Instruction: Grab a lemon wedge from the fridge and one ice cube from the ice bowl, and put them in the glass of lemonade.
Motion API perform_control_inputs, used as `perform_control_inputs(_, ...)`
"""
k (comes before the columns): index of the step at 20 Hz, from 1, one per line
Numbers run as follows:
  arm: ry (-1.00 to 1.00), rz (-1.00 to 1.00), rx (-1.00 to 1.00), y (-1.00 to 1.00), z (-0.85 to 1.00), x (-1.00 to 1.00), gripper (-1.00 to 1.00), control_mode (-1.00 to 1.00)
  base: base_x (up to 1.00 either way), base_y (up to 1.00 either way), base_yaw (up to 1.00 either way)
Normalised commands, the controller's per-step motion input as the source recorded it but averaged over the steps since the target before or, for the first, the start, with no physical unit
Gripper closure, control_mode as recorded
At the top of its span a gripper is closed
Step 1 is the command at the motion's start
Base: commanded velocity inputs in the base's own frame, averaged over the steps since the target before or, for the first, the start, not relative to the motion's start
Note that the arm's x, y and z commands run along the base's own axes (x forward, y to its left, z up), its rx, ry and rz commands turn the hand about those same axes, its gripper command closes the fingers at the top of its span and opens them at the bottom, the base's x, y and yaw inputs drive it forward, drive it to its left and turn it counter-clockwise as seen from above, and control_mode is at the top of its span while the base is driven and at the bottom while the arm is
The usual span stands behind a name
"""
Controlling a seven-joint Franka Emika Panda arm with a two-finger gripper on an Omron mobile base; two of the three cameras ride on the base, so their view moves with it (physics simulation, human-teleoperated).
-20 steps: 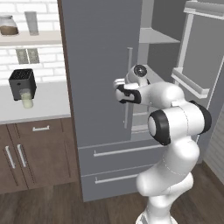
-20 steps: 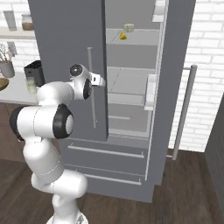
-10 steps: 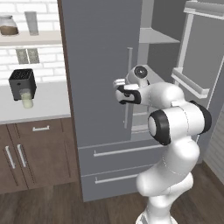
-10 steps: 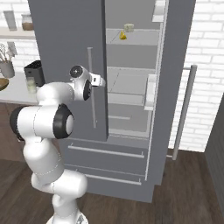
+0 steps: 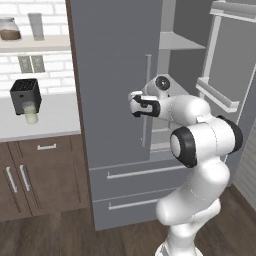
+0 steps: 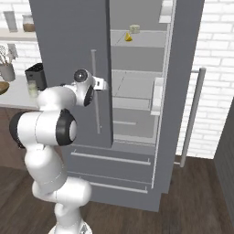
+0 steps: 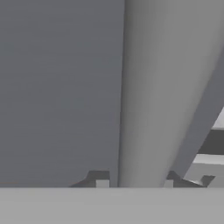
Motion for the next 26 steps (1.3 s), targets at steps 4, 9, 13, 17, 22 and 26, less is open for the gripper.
perform_control_inputs(4,-0.07,0.13,0.00,0.42,0.73,-0.37,1.00,-1.00,0.00,0.00,0.00)
perform_control_inputs(9,-0.07,0.14,0.00,0.53,0.86,-0.74,1.00,-1.00,0.00,0.00,0.00)
perform_control_inputs(13,-0.06,0.14,-0.04,0.70,0.97,-0.93,1.00,-1.00,0.00,0.00,0.00)
perform_control_inputs(17,-0.07,0.14,-0.08,0.67,1.00,-0.94,1.00,-1.00,0.00,0.00,0.00)
perform_control_inputs(22,-0.06,0.13,-0.11,0.55,1.00,-1.00,1.00,-1.00,0.00,0.00,0.00)
perform_control_inputs(26,-0.15,0.04,-0.07,0.08,1.00,-1.00,1.00,-1.00,0.00,0.00,0.00)
